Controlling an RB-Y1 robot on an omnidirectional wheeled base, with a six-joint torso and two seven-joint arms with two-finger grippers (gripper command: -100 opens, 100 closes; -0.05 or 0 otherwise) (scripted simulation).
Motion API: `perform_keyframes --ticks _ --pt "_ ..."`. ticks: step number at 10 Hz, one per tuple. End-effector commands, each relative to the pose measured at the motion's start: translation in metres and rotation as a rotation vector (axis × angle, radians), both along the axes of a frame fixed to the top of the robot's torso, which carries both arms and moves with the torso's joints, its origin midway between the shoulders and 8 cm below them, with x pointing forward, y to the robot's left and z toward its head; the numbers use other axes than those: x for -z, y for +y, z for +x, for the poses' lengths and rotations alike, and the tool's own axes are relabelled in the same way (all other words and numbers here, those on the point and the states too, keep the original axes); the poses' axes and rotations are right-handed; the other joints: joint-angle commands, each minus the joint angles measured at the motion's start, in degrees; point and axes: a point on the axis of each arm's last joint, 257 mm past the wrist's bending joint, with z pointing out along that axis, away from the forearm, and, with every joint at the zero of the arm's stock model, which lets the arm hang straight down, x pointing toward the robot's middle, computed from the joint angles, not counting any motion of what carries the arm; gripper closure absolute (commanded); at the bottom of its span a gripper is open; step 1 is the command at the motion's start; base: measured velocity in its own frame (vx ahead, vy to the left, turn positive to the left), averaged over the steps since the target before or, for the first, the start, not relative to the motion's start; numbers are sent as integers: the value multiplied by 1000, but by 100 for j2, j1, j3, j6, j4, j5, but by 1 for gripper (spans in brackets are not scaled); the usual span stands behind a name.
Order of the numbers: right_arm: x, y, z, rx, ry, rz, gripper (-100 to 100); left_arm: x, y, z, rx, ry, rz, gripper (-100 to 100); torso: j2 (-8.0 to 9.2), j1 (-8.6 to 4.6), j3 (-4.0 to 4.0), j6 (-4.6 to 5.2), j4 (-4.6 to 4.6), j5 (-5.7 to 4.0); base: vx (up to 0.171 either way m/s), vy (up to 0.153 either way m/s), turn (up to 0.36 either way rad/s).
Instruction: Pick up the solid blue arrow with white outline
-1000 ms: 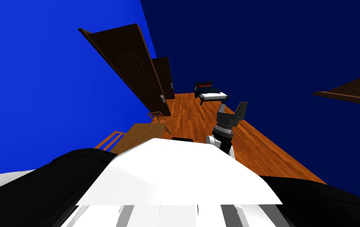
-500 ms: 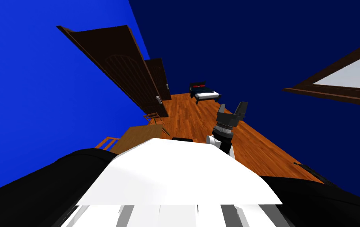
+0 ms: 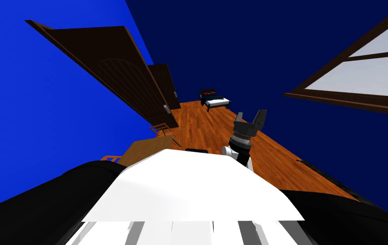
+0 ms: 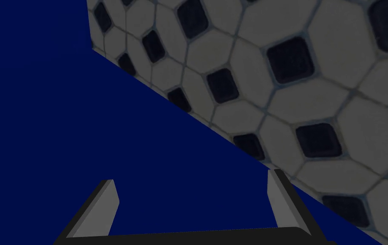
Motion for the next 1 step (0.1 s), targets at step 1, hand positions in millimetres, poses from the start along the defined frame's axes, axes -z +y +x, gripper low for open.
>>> perform_keyframes --ticks 1 --pt "0 0 0 0 0 0 0 0 0 0 0 0 0 0 0 0 0 0 0 0 0 0 0"
